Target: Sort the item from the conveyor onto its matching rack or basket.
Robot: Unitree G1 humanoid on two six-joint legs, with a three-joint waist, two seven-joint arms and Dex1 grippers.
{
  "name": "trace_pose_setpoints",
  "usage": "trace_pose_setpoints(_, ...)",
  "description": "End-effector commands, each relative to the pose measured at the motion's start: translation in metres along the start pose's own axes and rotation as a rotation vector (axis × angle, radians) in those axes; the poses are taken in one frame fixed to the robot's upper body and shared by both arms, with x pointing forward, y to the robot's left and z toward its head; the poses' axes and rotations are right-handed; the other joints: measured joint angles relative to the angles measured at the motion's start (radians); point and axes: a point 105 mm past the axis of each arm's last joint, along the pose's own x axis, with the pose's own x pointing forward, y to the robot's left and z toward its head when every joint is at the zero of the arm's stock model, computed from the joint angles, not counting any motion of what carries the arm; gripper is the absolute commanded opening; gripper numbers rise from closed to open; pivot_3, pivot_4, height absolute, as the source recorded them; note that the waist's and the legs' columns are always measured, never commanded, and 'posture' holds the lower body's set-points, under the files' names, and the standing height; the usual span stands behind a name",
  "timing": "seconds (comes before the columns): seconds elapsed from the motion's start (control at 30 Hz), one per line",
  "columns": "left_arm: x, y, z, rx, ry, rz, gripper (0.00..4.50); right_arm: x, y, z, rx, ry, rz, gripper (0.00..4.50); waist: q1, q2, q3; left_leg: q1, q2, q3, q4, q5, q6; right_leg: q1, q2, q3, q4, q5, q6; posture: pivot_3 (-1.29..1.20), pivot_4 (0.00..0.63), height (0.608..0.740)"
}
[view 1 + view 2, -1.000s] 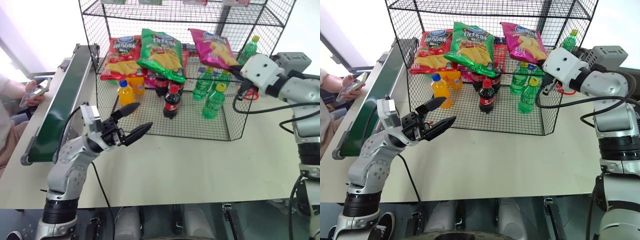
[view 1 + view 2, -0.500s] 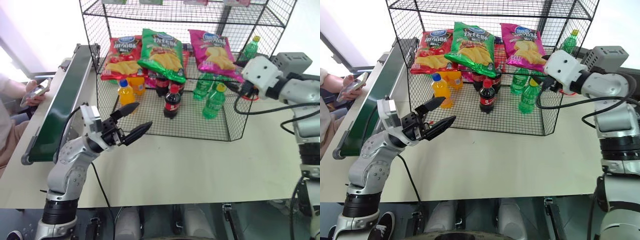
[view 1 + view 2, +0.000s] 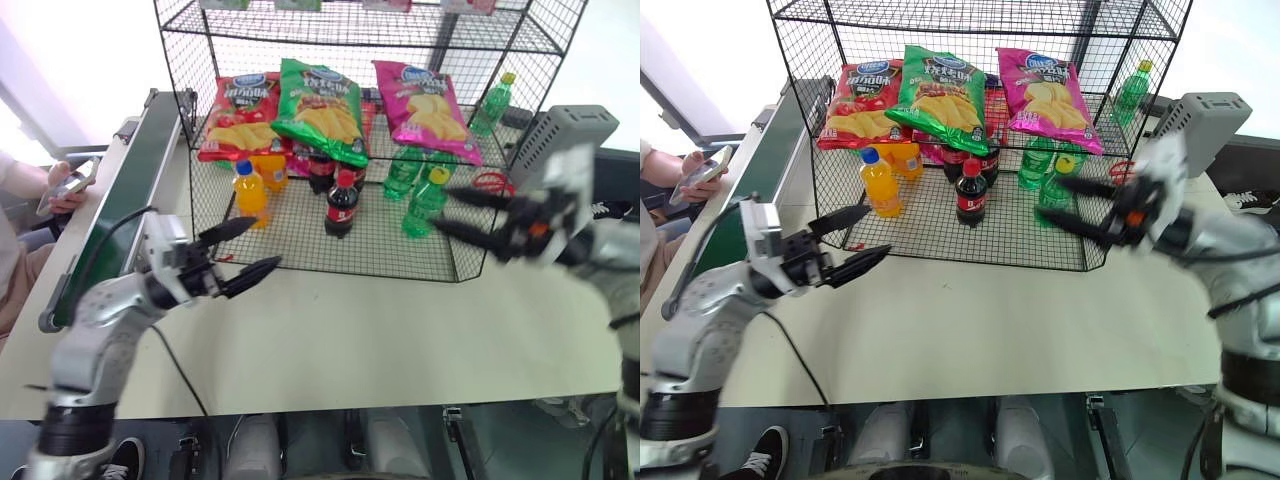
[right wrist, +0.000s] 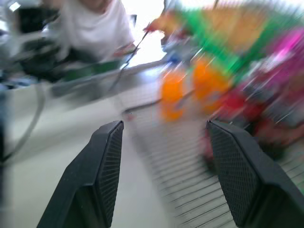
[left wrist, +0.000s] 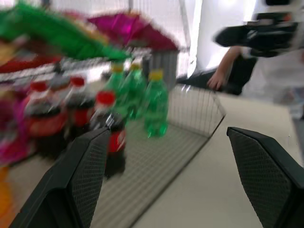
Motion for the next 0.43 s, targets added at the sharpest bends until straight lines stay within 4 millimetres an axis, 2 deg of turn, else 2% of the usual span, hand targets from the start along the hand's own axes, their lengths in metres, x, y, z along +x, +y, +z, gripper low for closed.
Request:
trace_pose_setpoints(0.03,-0.016,0.007,0.001,0.053,0.085,0.063,4.16,0.001,0.012,0.006,-0.111,0.004,0.024,4.23,0.000,0.001,0.000,0.000,-0.001,0.000,0.000,0.000,0.000,0.000,-0.001,0.000,0.000,0.000,0.000,0.00,0.150,0.740)
trace_pose_setpoints(0.07,-0.020,0.009,0.002,0.081,0.094,0.086,4.16,-0.002,0.014,0.003,-0.087,0.016,0.034,4.48,0.002,0.000,0.000,0.000,-0.001,0.000,0.000,0.000,0.000,0.000,-0.001,0.001,-0.001,0.000,0.000,0.00,0.150,0.740)
trace_pose_setpoints(0.17,-0.033,0.012,0.004,0.092,0.123,0.122,4.16,-0.007,0.019,0.002,-0.062,0.017,0.065,4.48,0.005,0.000,0.000,-0.001,-0.001,0.000,0.000,0.000,0.000,0.000,-0.001,0.000,-0.001,0.000,0.000,0.00,0.150,0.740)
trace_pose_setpoints(0.27,-0.045,0.014,0.002,0.066,0.145,0.148,4.16,-0.011,0.017,-0.002,-0.105,0.050,0.059,4.48,0.004,0.000,0.000,-0.001,-0.001,0.000,0.000,0.000,0.000,0.000,0.000,0.000,-0.001,0.000,0.000,0.00,0.150,0.740)
trace_pose_setpoints(0.37,-0.049,0.018,-0.002,0.073,0.169,0.183,4.16,-0.012,0.005,-0.002,-0.168,0.055,0.011,4.48,0.003,0.000,0.000,0.000,-0.001,0.000,0.000,0.000,0.000,0.000,0.000,0.000,-0.001,0.000,0.000,0.00,0.150,0.740)
trace_pose_setpoints(0.43,-0.050,0.020,-0.004,0.113,0.200,0.189,4.16,-0.012,0.008,0.000,-0.134,0.052,0.042,4.48,0.003,0.000,0.000,0.000,-0.001,0.000,0.000,0.000,0.000,0.000,0.000,0.000,-0.001,0.000,0.000,0.00,0.150,0.740)
